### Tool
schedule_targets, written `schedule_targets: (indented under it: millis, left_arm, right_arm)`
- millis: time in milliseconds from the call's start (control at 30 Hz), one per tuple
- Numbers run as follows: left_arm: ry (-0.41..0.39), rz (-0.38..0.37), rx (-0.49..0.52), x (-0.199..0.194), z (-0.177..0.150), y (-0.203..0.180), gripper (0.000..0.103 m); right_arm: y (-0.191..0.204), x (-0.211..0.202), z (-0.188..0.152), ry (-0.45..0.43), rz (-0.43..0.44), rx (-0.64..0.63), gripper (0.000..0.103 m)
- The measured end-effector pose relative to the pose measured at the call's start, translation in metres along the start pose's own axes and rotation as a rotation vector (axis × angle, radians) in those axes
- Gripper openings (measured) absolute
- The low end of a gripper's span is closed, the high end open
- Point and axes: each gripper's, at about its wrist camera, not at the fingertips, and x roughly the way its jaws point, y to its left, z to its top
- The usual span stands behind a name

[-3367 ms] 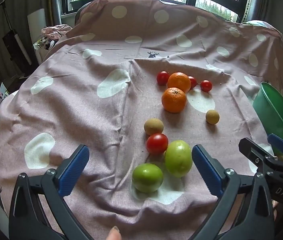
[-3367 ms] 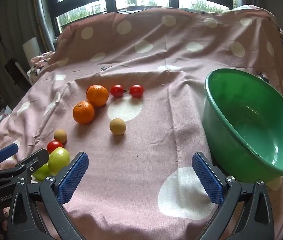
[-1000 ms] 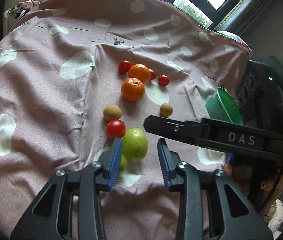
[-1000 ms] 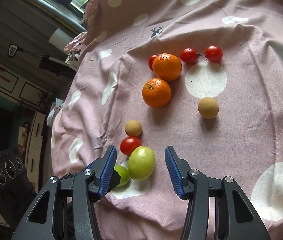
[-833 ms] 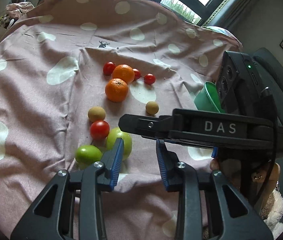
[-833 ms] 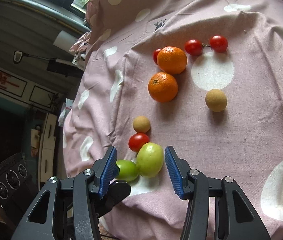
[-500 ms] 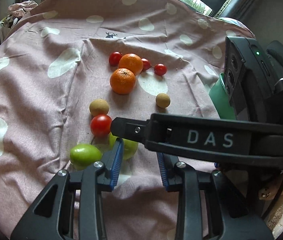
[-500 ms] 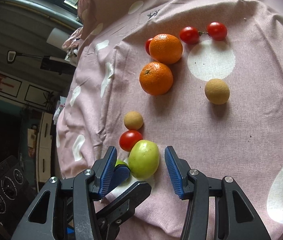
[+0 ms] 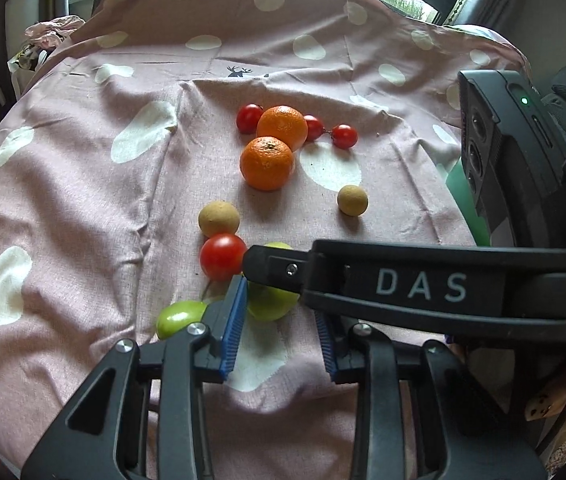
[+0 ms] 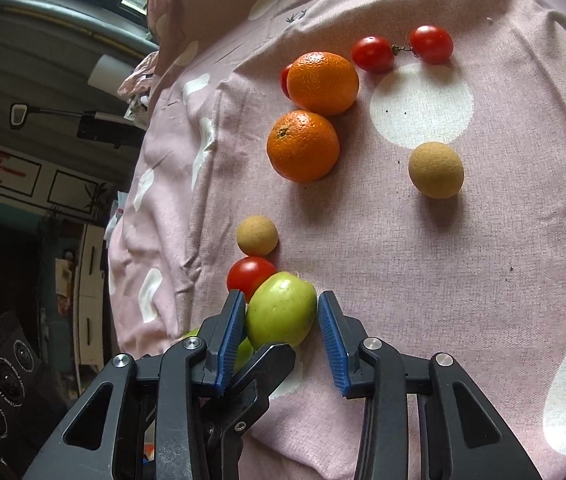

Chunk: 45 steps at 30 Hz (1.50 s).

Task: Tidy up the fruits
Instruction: 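Close the right gripper around the yellow-green apple, then carry the apple in the right gripper over the green bowl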

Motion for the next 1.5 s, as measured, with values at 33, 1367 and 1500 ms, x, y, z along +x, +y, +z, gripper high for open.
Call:
schedule_targets:
  millis: [33,1367,1500]
  left_arm:
    - [0.001,-0.001,-0.001,0.000,0.000,0.000,0.031]
    - [-0.251,-0.211,0.293,-0.048,0.042,-0.187,0.031]
    - [-0.226,-0.256,0.323,-0.035,0.042,-0.209,0.031]
  right_arm:
    - [-0.002,0.000,0.000,0.000,0.007,0.005,0.040]
    - [-0.039,-0.213,-0.026,-0.573,-0.067,0.025,0.040]
    - [-0.062,-0.229,-0.030,-0.600,-0.090,0.078,0.040]
